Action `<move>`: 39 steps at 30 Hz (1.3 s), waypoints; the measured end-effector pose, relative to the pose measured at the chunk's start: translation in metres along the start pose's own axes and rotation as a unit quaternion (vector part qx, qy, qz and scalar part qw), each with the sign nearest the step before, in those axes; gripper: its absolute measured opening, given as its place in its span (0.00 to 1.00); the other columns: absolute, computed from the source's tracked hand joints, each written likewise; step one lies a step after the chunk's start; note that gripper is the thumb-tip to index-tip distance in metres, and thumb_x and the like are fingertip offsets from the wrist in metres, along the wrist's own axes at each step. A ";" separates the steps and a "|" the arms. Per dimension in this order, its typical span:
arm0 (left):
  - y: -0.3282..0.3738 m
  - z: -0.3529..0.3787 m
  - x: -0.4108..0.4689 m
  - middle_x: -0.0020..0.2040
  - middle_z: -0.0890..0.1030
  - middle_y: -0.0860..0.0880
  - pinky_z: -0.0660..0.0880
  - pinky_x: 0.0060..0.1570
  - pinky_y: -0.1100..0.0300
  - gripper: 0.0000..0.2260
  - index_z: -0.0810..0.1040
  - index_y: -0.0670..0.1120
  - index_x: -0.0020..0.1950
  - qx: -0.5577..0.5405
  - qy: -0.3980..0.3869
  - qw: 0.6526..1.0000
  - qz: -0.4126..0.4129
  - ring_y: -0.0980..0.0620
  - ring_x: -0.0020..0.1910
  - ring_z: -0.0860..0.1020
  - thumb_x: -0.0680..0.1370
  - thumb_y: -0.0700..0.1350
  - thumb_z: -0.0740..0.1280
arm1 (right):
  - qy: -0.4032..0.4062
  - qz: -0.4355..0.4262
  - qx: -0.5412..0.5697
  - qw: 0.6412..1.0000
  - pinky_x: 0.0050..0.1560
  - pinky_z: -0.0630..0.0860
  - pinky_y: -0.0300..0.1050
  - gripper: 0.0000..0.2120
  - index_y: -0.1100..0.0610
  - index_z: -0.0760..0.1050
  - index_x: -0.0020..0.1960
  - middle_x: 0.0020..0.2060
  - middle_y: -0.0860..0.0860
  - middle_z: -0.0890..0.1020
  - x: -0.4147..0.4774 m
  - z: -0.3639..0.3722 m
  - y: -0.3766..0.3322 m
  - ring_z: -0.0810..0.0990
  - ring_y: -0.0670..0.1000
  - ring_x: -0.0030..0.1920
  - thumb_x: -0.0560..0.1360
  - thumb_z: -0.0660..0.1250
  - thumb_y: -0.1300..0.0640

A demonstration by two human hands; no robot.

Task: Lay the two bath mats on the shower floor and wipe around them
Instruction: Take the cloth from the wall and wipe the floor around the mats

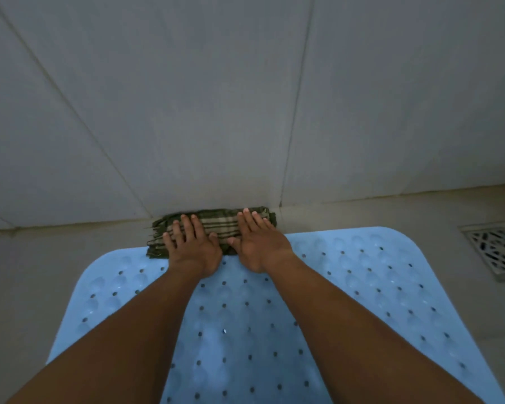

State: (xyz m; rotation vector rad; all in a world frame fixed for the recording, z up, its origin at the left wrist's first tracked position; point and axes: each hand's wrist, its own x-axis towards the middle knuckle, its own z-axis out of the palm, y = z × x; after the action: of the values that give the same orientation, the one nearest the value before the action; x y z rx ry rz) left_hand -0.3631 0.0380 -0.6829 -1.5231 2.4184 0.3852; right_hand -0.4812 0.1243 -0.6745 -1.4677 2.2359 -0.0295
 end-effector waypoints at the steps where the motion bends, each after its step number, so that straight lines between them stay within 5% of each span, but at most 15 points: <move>1: 0.011 0.001 -0.001 0.81 0.39 0.43 0.37 0.76 0.42 0.30 0.39 0.43 0.81 0.000 -0.006 1.000 -0.002 0.42 0.80 0.38 0.84 0.56 0.44 | -0.001 0.003 -0.001 1.000 0.77 0.40 0.48 0.32 0.57 0.39 0.81 0.80 0.52 0.41 -0.002 -0.002 0.010 0.40 0.51 0.80 0.84 0.45 0.42; 15: 0.119 0.014 -0.019 0.80 0.34 0.43 0.35 0.75 0.41 0.31 0.35 0.42 0.80 0.025 -0.049 0.998 0.003 0.42 0.79 0.35 0.84 0.56 0.43 | -0.024 0.017 0.014 0.999 0.77 0.42 0.48 0.32 0.59 0.41 0.81 0.80 0.55 0.41 -0.034 -0.031 0.112 0.41 0.53 0.80 0.84 0.52 0.49; 21: 0.121 0.013 -0.023 0.80 0.34 0.44 0.34 0.75 0.42 0.31 0.36 0.43 0.80 0.010 -0.055 0.998 -0.003 0.43 0.79 0.35 0.84 0.57 0.43 | 0.004 0.041 0.071 0.997 0.77 0.49 0.55 0.34 0.64 0.49 0.80 0.80 0.61 0.48 -0.037 -0.037 0.097 0.47 0.58 0.80 0.80 0.59 0.55; 27: 0.115 0.001 -0.022 0.80 0.34 0.46 0.36 0.76 0.44 0.33 0.36 0.46 0.80 0.011 -0.079 0.997 0.005 0.45 0.79 0.35 0.83 0.61 0.44 | 0.003 0.053 0.139 0.989 0.78 0.45 0.54 0.32 0.63 0.48 0.80 0.80 0.60 0.47 -0.040 -0.040 0.096 0.45 0.58 0.80 0.80 0.56 0.57; 32: 0.107 0.009 -0.026 0.81 0.37 0.43 0.36 0.76 0.43 0.33 0.37 0.45 0.81 0.038 -0.048 0.998 0.034 0.43 0.79 0.37 0.82 0.62 0.42 | 0.069 0.094 0.112 0.987 0.77 0.47 0.59 0.30 0.63 0.56 0.78 0.79 0.65 0.50 -0.038 -0.029 0.080 0.50 0.62 0.79 0.81 0.57 0.49; 39: 0.106 0.015 -0.021 0.81 0.39 0.41 0.38 0.76 0.41 0.33 0.38 0.43 0.81 0.032 -0.035 0.997 0.053 0.41 0.80 0.39 0.83 0.60 0.43 | 0.071 0.129 0.055 0.988 0.77 0.35 0.56 0.32 0.58 0.40 0.81 0.80 0.59 0.40 -0.031 -0.005 0.074 0.38 0.57 0.79 0.84 0.43 0.42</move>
State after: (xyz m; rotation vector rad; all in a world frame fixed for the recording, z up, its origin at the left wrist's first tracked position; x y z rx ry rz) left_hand -0.4491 0.1049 -0.6809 -1.3376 2.4385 0.3719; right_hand -0.5367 0.1816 -0.6787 -1.1423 2.4797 -0.1784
